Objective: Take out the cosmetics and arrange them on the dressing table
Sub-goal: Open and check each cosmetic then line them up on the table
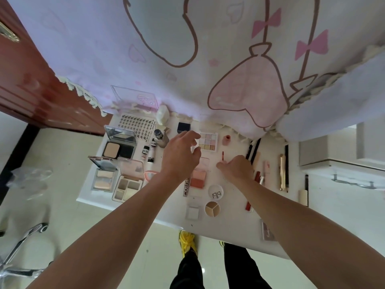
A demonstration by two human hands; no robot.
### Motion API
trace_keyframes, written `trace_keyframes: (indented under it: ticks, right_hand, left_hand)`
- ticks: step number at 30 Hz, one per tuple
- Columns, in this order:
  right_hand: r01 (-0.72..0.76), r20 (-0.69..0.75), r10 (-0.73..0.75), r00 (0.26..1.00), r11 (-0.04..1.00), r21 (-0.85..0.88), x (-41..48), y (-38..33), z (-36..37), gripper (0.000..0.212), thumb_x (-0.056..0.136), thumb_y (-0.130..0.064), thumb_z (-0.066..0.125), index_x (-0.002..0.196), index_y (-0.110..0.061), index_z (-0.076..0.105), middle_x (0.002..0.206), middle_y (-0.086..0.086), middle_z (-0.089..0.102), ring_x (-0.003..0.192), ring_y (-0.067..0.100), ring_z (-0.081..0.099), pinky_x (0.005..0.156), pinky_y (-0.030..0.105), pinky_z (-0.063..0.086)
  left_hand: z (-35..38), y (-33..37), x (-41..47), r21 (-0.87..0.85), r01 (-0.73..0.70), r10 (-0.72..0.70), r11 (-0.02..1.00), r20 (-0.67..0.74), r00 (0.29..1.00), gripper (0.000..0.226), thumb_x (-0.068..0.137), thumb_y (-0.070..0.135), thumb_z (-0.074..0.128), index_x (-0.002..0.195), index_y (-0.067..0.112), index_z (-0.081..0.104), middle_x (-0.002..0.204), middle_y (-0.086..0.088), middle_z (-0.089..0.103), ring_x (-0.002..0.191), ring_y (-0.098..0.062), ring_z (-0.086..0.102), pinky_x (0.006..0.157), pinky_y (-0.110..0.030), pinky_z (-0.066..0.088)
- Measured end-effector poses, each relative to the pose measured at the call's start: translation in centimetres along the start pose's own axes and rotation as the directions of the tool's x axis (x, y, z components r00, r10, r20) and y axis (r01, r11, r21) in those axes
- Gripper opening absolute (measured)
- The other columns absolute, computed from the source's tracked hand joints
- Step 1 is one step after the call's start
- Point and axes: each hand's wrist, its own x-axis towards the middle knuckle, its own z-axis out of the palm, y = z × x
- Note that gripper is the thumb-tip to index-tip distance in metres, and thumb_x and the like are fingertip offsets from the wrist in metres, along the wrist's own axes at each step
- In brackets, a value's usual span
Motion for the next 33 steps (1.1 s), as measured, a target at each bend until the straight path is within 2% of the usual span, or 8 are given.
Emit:
trace_keyframes:
  ticks: [6, 9, 13, 18, 23, 27, 31, 33]
  right_hand:
    - [0.034, -0.043, -0.035, 0.998, 0.999, -0.024, -0.4, 0.4, -2.4, 0.04, 0.082, -0.042, 0.062, 0.059, -0.011, 0.051, 0.056, 0.001, 0.052, 0.052, 0.02, 0.052, 0.047, 0.025, 0.034]
    - [0.049, -0.117, -0.047, 0.992, 0.999, 0.012, -0.3, 2.2, -5.3, 0.032, 0.084, -0.031, 0.058, 0.06, -0.008, 0.056, 0.058, 0.004, 0.06, 0.06, 0.026, 0.062, 0.056, 0.03, 0.044]
    - [-0.001, -0.158, -0.002, 0.987, 1.0, -0.02, 0.2, 4.9, -9.2, 0.02, 0.085, -0.023, 0.057, 0.069, -0.014, 0.066, 0.07, 0.004, 0.068, 0.068, 0.024, 0.064, 0.058, 0.026, 0.043]
    - [0.062, -0.093, -0.07, 0.993, 0.994, -0.085, 1.6, 5.6, -9.3, 0.014, 0.087, -0.026, 0.061, 0.081, -0.018, 0.071, 0.076, 0.0, 0.07, 0.073, 0.018, 0.066, 0.063, 0.027, 0.05]
    - [0.149, -0.05, -0.161, 0.986, 0.971, -0.187, 3.4, 4.4, -7.5, 0.022, 0.086, -0.04, 0.063, 0.083, -0.018, 0.067, 0.074, -0.003, 0.066, 0.071, 0.018, 0.064, 0.059, 0.027, 0.047]
    - [0.115, -0.036, -0.132, 0.991, 0.949, -0.295, 4.7, 3.6, -6.7, 0.029, 0.083, -0.043, 0.061, 0.082, -0.014, 0.059, 0.072, 0.001, 0.06, 0.066, 0.021, 0.059, 0.052, 0.025, 0.038]
    - [0.06, 0.029, -0.055, 0.998, 0.973, -0.224, 5.3, 3.4, -6.5, 0.021, 0.079, -0.03, 0.064, 0.075, -0.011, 0.057, 0.072, 0.004, 0.063, 0.064, 0.022, 0.06, 0.056, 0.027, 0.046]
    - [0.048, 0.047, -0.041, 0.998, 0.985, -0.165, 5.2, 3.4, -6.8, 0.025, 0.078, -0.029, 0.064, 0.07, -0.008, 0.055, 0.066, 0.004, 0.061, 0.061, 0.022, 0.059, 0.055, 0.026, 0.043]
  left_hand:
    - [-0.1, 0.7, -0.1, 0.027, 0.03, -0.032, 0.999, 0.052, 0.998, 0.027, 0.084, 0.012, 0.066, 0.11, 0.013, 0.067, 0.092, 0.002, 0.069, 0.087, -0.018, 0.063, 0.079, -0.036, 0.053]
    - [0.3, 1.4, -0.3, 0.003, 0.012, -0.012, 1.0, 0.084, 0.996, 0.026, 0.084, 0.012, 0.066, 0.11, 0.014, 0.067, 0.09, 0.002, 0.067, 0.084, -0.018, 0.062, 0.078, -0.038, 0.054]
    - [1.5, 2.9, -0.8, 0.001, 0.015, -0.015, 1.0, 0.147, 0.989, 0.025, 0.085, 0.014, 0.065, 0.109, 0.016, 0.067, 0.089, 0.003, 0.068, 0.082, -0.017, 0.061, 0.078, -0.037, 0.053]
    - [3.6, 4.3, -2.2, 0.006, 0.02, -0.02, 1.0, 0.207, 0.978, 0.022, 0.086, 0.017, 0.065, 0.108, 0.019, 0.068, 0.088, 0.007, 0.069, 0.079, -0.009, 0.061, 0.078, -0.023, 0.049]
    - [5.1, 5.1, -3.3, 0.011, 0.064, -0.065, 0.998, 0.251, 0.966, 0.023, 0.089, 0.018, 0.061, 0.112, 0.018, 0.067, 0.093, 0.005, 0.069, 0.083, -0.01, 0.062, 0.08, -0.026, 0.052]
    - [5.4, 5.2, -4.0, 0.025, 0.103, -0.106, 0.994, 0.235, 0.966, 0.023, 0.091, 0.019, 0.06, 0.113, 0.018, 0.067, 0.097, 0.004, 0.07, 0.084, -0.01, 0.063, 0.079, -0.02, 0.049]
    - [5.2, 5.0, -4.7, 0.026, 0.152, -0.154, 0.988, 0.221, 0.963, 0.023, 0.092, 0.019, 0.06, 0.114, 0.017, 0.067, 0.099, 0.003, 0.071, 0.085, -0.011, 0.065, 0.081, -0.021, 0.051]
    - [5.0, 4.7, -4.7, 0.03, 0.165, -0.167, 0.986, 0.219, 0.961, 0.023, 0.092, 0.019, 0.06, 0.113, 0.018, 0.067, 0.098, 0.004, 0.071, 0.083, -0.009, 0.063, 0.081, -0.023, 0.052]
